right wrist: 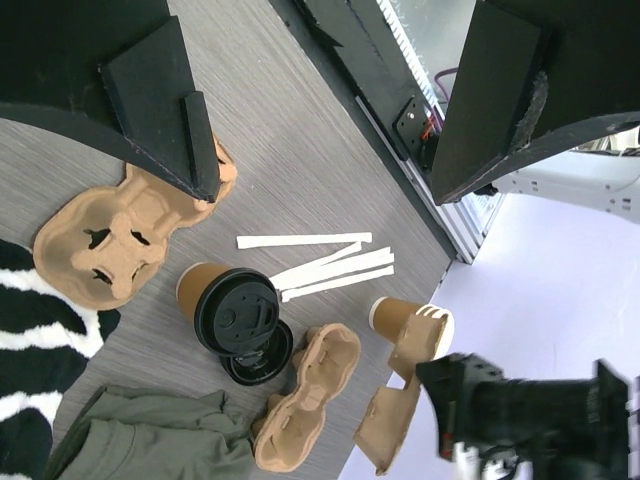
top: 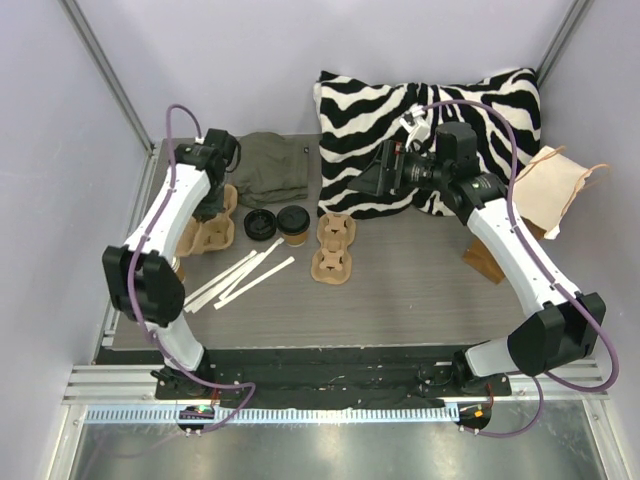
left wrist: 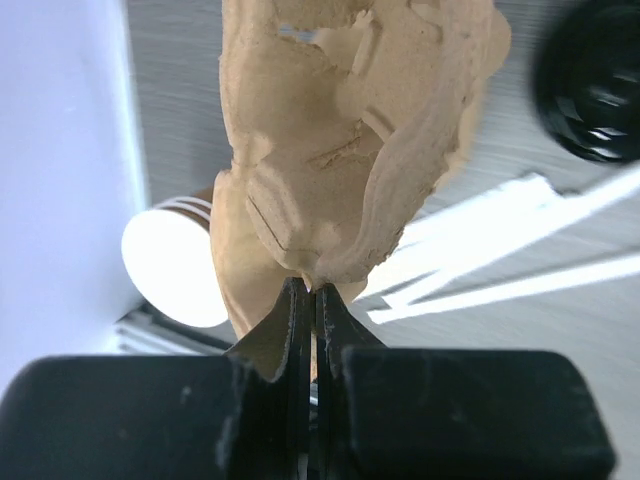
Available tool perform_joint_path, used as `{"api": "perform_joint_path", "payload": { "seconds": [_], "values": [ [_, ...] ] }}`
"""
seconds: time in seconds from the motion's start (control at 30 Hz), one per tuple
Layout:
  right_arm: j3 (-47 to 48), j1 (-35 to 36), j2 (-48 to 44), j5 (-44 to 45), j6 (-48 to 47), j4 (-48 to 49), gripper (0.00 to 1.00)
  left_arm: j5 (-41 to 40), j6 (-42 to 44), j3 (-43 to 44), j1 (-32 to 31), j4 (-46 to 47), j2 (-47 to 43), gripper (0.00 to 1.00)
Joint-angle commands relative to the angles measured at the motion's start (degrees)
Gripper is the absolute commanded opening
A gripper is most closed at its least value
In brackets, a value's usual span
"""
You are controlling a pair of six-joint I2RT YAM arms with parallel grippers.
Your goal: Pack the takeout coffee
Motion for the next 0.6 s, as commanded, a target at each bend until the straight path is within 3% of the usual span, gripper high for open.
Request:
{"api": "perform_joint_path", "payload": {
  "seconds": [0.0,0.27,0.57],
  "values": [
    [-1.56,0.06,-0.79,0.13,-0.85,1.3,0.96,-11.12,-0.66,5.88,-0.21,-0.91,5.51,0.0],
    [-6.04,-0.03,-1.67,1.98,-2.78,0.86,0.96,-9.55,-2.42,14.75,-0.12,-1.7,14.58,0.0],
    [-10.88,0.23,-1.5,6.46,-6.38,-0.46,0.95,-8.32,-4.35,16.69,-1.79,-1.88,18.63,0.0]
  ]
}}
